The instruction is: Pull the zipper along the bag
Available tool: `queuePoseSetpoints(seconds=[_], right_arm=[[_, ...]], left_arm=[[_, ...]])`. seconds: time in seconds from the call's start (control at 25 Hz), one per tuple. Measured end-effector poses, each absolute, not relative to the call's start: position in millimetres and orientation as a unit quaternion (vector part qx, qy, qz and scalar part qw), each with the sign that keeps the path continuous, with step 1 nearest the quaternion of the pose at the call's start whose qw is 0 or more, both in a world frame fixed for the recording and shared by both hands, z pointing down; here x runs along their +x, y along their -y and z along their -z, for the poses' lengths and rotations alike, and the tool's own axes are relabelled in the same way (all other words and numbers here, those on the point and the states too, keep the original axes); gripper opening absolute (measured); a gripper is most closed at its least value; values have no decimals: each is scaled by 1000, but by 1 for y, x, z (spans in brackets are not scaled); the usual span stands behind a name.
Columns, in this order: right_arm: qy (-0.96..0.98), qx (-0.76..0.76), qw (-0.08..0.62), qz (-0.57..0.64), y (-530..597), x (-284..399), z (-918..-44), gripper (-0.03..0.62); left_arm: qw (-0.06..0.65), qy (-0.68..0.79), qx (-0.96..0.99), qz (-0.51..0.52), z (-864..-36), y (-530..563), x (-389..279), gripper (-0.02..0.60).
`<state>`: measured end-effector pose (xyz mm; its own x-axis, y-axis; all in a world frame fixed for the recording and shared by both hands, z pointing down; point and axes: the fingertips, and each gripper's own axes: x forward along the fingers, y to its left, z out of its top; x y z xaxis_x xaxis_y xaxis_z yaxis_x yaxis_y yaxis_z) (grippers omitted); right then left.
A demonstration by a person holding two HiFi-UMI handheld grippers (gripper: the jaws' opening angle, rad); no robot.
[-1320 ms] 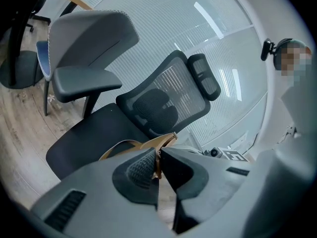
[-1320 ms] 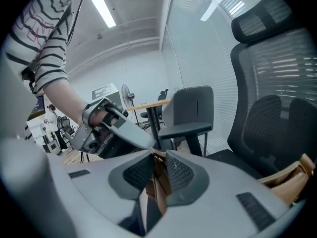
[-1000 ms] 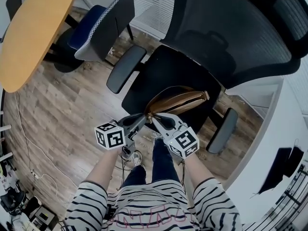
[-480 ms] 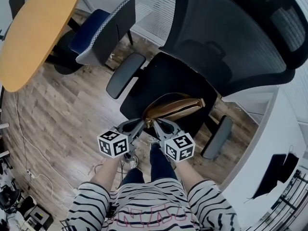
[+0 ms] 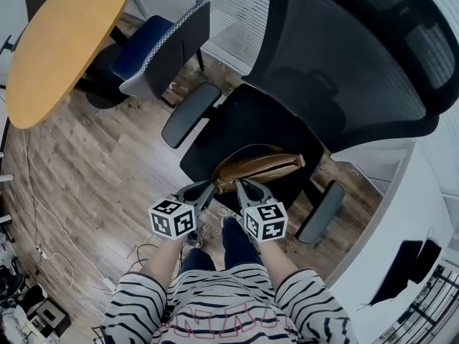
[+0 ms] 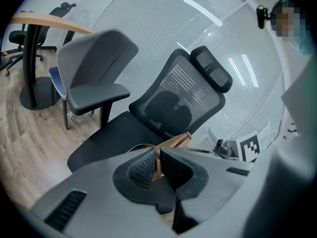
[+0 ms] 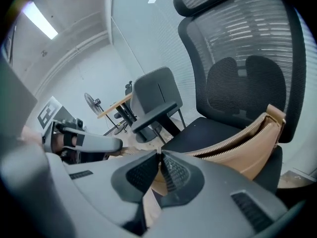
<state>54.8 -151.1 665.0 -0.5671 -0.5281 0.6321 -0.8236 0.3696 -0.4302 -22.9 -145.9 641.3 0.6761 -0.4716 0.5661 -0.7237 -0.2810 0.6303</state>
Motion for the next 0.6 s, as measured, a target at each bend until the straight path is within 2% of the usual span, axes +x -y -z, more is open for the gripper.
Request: queuePoseSetpoints(seconds=[0.6], right_arm=[[775, 472, 239, -346, 169, 119, -673, 37]], left_arm=[[457, 388, 786, -153, -641, 150, -21, 44]])
